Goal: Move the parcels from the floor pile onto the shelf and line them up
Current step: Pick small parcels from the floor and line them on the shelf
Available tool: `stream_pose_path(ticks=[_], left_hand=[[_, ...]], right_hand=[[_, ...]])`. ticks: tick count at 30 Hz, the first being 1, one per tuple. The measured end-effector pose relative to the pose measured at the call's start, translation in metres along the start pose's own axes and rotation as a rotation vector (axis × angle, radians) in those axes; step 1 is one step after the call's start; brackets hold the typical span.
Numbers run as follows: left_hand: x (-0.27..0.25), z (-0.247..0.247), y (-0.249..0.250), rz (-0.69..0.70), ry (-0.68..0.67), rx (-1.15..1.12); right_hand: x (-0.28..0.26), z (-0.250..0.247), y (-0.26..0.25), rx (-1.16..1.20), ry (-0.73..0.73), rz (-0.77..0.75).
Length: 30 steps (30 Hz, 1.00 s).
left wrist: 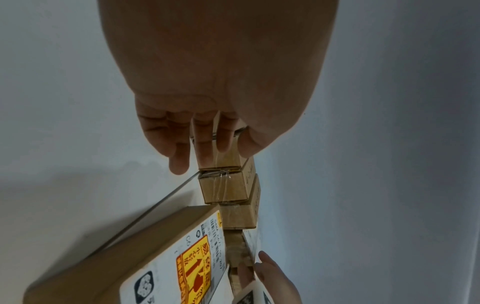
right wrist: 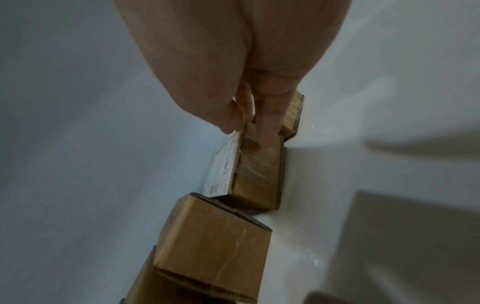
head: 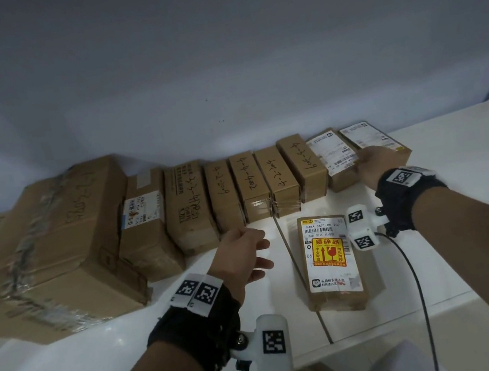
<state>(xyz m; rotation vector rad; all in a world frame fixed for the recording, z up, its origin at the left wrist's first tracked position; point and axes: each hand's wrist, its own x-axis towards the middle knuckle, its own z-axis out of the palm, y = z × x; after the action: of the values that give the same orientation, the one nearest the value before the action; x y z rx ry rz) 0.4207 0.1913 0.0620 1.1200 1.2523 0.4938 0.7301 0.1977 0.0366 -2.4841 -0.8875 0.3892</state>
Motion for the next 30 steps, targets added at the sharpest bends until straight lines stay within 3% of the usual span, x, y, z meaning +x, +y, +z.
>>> stream_pose_path(ticks=[4, 7, 12, 18, 21, 26, 30], left_hand=[[-0.014, -0.005, 0.010, 0.004, 0.025, 0.000], [-0.039, -0.013, 0.029, 0.008, 0.033, 0.009], [-0.099, -0.037, 0.071, 0.122, -0.010, 0.124], [-0.175, -0.072, 0.084, 0.222, 0.027, 0.229], [-0.212, -0.097, 0.060, 0.171, 0.036, 0.265], [-0.248, -0.135, -0.012, -0.071, 0.014, 0.371], [-0.261, -0.159, -0.070, -0.219, 0.027, 0.441]], right_hand=[[-0.028, -0.017, -0.001, 0.076, -0.037, 0.066], [-0.070, -0.052, -0.022, 0.034, -0.179, 0.108], [-0.156, -0.118, -0.067, -0.105, -0.397, -0.034], [-0.262, -0.161, -0.102, 0.049, -0.393, -0.055], [-0.311, -0.144, -0.100, 0.092, -0.495, -0.050], [-0.378, -0.080, -0.070, 0.095, -0.644, 0.019], [-0.412, -0.019, -0.033, 0.170, -0.729, 0.178]])
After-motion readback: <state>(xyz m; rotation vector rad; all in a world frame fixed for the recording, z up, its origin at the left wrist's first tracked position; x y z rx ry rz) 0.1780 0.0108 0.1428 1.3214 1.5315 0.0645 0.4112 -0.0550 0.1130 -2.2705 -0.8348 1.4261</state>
